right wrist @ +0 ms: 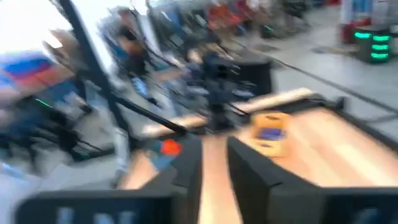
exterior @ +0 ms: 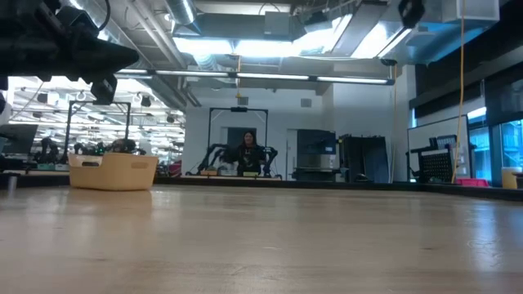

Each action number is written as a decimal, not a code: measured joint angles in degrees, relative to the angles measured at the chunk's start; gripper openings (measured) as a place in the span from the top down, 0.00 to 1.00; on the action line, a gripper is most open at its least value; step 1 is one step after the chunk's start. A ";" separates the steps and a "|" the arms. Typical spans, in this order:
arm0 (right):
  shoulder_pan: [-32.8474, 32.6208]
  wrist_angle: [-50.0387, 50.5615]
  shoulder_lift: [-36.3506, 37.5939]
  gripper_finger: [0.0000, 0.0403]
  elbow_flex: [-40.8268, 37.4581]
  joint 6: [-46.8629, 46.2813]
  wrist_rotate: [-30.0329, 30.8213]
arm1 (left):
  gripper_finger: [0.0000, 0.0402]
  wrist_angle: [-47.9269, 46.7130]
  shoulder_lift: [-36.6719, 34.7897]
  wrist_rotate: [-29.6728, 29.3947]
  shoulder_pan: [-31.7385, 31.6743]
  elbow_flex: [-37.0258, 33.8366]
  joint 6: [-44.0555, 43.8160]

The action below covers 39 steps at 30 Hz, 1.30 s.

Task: Sort & place blocks by color
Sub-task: Return to Home Position

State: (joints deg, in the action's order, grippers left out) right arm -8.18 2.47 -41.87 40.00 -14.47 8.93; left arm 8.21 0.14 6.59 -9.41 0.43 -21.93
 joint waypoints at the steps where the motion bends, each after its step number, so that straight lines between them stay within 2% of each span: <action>1: 0.30 -2.74 2.59 0.81 -2.97 -1.28 -2.06 | 0.95 0.00 0.00 -0.02 0.00 0.00 0.00; 4: 1.16 -9.60 8.35 0.96 -10.16 -3.24 -8.69 | 0.96 0.00 0.00 -0.02 0.00 0.00 0.00; 12: 8.95 -11.27 15.18 0.99 -16.57 -1.26 -19.05 | 1.00 -0.02 0.00 -0.06 0.00 0.00 0.00; 17: 12.54 -9.99 20.93 1.00 -18.77 1.13 -19.09 | 0.99 -0.02 0.00 -0.07 0.00 0.00 0.00; 22: 12.67 -8.38 27.75 1.00 -21.92 0.78 -19.05 | 0.96 -0.02 0.00 -0.09 0.00 0.00 0.02; 27: 12.53 -8.38 32.84 1.00 -25.78 -2.21 -15.41 | 0.94 -0.02 0.00 -0.11 0.00 0.00 0.00; 36: 7.17 -11.21 34.67 1.00 -31.13 -3.08 -9.73 | 0.94 -0.03 0.00 -0.10 0.02 0.00 0.00; 39: 5.59 -11.96 35.15 1.00 -33.51 -1.71 -5.70 | 0.96 -0.02 0.00 -0.11 0.02 0.00 0.02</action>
State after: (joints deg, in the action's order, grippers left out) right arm -2.59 -9.49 -6.72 6.49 -16.19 3.22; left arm 8.19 0.14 6.48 -9.39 0.43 -21.91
